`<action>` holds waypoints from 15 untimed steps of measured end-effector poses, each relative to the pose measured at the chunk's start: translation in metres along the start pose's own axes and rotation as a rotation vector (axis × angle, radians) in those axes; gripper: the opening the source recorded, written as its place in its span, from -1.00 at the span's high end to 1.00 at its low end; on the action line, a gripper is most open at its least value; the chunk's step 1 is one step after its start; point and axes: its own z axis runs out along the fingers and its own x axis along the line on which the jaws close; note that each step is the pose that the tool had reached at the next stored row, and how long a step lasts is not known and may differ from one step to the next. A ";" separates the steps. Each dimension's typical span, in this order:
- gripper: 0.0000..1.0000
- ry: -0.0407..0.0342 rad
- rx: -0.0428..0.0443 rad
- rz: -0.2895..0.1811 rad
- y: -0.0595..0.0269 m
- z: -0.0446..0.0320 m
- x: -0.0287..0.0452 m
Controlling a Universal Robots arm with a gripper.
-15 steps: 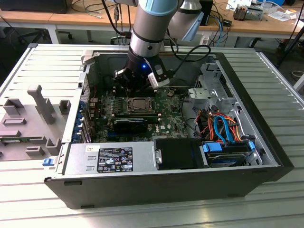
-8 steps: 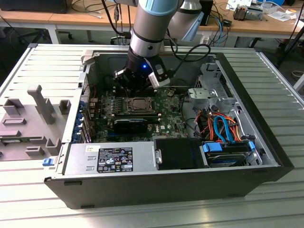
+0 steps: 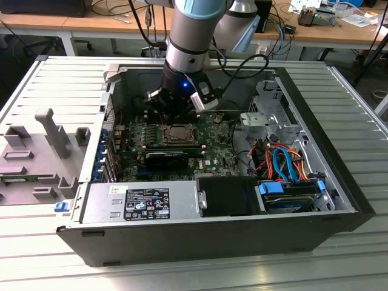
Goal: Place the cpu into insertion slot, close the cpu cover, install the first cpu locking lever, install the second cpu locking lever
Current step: 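Install the first cpu locking lever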
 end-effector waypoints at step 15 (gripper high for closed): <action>0.79 -0.1036 0.1078 -0.001 0.0001 0.0005 -0.0001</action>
